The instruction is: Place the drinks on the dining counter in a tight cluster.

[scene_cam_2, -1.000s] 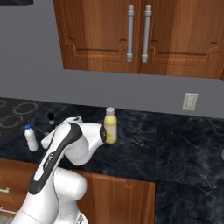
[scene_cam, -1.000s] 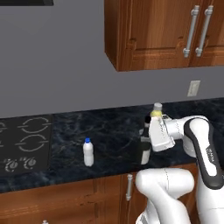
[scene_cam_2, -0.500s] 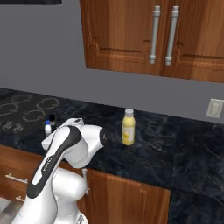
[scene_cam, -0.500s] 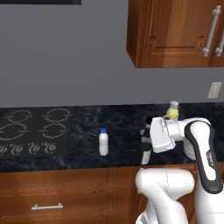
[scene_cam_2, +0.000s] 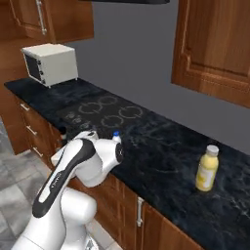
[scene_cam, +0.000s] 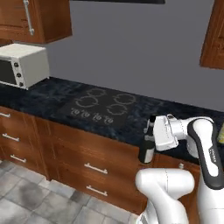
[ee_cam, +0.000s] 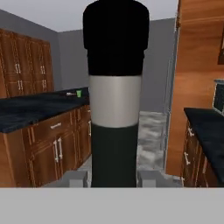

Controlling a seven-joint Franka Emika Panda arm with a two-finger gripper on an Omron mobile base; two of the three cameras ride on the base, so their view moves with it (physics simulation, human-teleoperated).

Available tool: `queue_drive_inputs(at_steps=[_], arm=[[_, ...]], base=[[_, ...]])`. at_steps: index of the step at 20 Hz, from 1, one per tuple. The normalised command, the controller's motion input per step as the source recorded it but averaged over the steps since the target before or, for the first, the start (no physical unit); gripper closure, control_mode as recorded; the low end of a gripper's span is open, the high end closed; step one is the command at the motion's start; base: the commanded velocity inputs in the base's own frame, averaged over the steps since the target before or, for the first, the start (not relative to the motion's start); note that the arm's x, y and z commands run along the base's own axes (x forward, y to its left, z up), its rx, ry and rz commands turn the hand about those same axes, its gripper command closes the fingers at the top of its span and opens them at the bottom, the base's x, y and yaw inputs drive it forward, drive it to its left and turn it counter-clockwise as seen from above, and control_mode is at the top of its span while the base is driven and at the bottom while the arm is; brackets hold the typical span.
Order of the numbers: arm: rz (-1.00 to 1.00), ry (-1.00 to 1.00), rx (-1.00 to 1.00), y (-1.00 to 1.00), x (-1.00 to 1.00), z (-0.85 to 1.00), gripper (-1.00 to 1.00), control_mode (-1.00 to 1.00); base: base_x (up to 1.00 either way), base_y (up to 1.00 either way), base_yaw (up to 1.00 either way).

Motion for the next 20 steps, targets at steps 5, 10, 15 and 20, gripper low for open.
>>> queue_drive_inputs(at_steps=[5, 10, 15, 20], arm=[[0.00, 0.00, 0.00, 0.00, 0.00, 0.00, 1.00, 1.00], [0.00, 0.00, 0.00, 0.00, 0.00, 0.00, 1.00, 1.00], [0.00, 0.00, 0.00, 0.00, 0.00, 0.00, 1.00, 1.00], [0.00, 0.00, 0.00, 0.00, 0.00, 0.00, 1.00, 1.00]], base=[[0.13, 0.44, 0.61], [0.22, 0.43, 0.56], [0.27, 0.40, 0.55], [0.30, 0.39, 0.51]])
